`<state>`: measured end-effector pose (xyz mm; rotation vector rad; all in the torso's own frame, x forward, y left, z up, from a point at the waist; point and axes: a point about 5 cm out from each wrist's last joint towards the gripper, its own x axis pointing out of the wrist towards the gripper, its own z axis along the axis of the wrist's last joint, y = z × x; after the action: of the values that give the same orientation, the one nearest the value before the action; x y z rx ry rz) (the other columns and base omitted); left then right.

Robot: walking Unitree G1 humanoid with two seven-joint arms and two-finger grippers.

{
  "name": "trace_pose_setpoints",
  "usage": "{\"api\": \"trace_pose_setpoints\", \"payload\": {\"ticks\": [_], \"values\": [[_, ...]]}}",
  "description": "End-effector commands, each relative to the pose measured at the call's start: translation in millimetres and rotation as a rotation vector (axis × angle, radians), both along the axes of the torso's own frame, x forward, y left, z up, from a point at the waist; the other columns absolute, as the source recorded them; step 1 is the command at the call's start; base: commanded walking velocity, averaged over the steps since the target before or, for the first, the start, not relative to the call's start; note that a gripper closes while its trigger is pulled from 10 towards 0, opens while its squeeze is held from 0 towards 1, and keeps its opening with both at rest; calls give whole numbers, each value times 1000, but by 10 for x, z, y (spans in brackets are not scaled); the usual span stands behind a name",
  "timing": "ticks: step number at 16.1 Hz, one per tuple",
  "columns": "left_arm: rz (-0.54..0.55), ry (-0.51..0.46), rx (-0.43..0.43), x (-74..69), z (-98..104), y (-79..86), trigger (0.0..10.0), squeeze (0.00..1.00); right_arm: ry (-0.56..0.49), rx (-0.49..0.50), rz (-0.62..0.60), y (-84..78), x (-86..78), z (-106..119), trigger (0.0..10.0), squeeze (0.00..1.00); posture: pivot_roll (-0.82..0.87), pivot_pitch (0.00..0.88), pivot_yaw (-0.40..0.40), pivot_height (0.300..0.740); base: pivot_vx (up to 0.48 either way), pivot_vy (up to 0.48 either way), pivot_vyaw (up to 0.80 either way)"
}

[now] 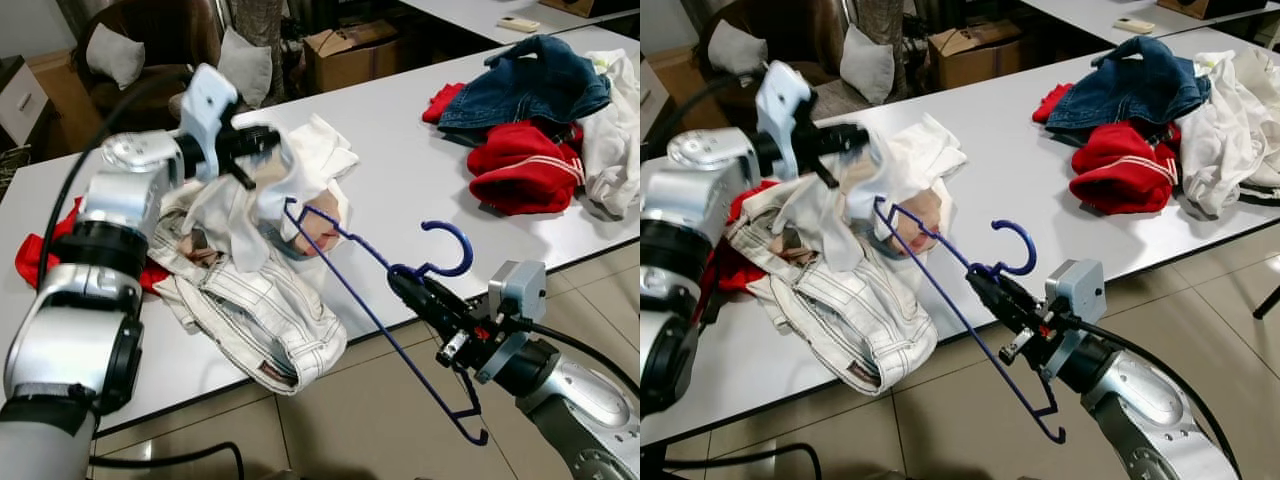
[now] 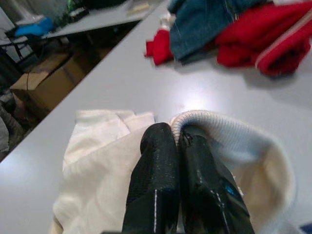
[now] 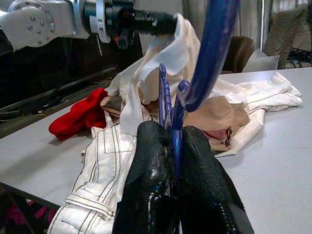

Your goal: Hang hanger

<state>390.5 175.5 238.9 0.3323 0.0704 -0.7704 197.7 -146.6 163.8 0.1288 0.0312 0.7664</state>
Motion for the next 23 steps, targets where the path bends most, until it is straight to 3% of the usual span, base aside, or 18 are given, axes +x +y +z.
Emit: {"api": "trace_pose_setpoints", "payload": {"ticks": [1, 3, 4, 7, 9, 12, 17, 23], "values": [[9, -20, 36, -9, 25, 21, 0, 0, -14, 18, 34, 46, -3, 50, 10000, 0, -166, 0, 160, 740, 0, 0, 0], [187, -117, 118, 67, 57, 157, 0, 0, 17, -1, 84, 68, -68, 33, 10000, 0, -169, 0, 159, 740, 0, 0, 0], [279, -168, 117, 99, 123, 247, 0, 0, 21, -12, 78, 59, -73, 23, 10000, 0, -171, 0, 159, 740, 0, 0, 0], [352, -213, 128, 111, 196, 356, 0, 0, 51, -64, 24, -8, -34, -30, 10000, 0, -170, 0, 158, 740, 0, 0, 0], [355, -212, 140, 110, 172, 357, 0, 0, 39, -57, 12, -30, -8, -19, 10000, 0, -168, 0, 157, 740, 0, 0, 0], [255, -187, 137, 94, 78, 221, 0, 0, -2, 5, 40, 16, -11, 72, 10000, 0, -167, 0, 158, 740, 0, 0, 0], [114, -149, 95, -25, -46, -65, 0, 0, 18, 26, 2, 90, 339, 17, 10000, 0, -157, 0, 147, 740, 0, 0, 0], [121, -143, 96, -173, -120, -76, 0, 0, 39, 50, -47, 151, 604, 17, 10000, 0, -146, 0, 104, 740, 0, 0, 0]]}}
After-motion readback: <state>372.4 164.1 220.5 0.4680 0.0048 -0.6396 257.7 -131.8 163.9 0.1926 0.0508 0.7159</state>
